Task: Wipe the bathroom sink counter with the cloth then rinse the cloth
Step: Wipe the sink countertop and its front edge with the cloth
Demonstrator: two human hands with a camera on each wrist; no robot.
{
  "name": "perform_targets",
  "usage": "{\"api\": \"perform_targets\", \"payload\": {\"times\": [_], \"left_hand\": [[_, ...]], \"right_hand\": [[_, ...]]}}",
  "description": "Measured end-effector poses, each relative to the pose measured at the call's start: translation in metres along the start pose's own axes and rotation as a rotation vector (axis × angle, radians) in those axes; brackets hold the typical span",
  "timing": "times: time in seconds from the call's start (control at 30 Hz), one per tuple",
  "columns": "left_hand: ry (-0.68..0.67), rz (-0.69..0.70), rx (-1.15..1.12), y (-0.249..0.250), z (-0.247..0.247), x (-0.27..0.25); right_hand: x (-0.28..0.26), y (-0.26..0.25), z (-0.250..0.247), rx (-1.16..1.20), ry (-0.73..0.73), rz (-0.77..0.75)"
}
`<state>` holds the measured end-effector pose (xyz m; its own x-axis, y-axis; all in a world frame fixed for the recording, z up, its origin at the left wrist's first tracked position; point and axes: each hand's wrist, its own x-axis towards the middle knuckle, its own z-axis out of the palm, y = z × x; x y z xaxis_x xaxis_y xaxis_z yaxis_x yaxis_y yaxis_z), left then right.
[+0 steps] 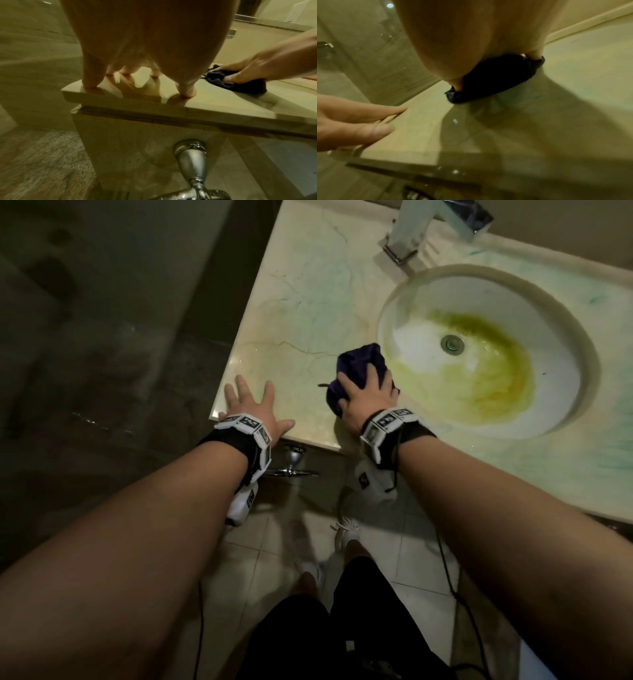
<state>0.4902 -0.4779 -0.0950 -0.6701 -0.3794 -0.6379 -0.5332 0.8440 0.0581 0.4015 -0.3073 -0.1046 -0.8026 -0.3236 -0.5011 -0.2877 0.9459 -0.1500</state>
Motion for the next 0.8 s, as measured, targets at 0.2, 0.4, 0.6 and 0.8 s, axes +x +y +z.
{"api": "perform_targets", "payload": {"times": [0.2,0.4,0.6,0.8], "left_hand": [[-0.007,-0.035,0.001,0.005,-0.003,-0.001],[-0.064,-0.071,-0.027,0.032,-0.008,-0.004],[-0.020,0.031,-0.060,0.061,0.016,-0.008],[-0.001,0.032,-0.045,0.061,0.018,-0.007]], "right_hand": [[-0.041,0.008,0.020,-0.152,-0.008,-0.235],[-0.011,0.039,-0.003,-0.110,-0.065,-0.075],[-0.033,0.040,0.012,-0.133,-0.063,-0.101],[-0.044,0.040,0.014,-0.116,-0.073,-0.085]]}}
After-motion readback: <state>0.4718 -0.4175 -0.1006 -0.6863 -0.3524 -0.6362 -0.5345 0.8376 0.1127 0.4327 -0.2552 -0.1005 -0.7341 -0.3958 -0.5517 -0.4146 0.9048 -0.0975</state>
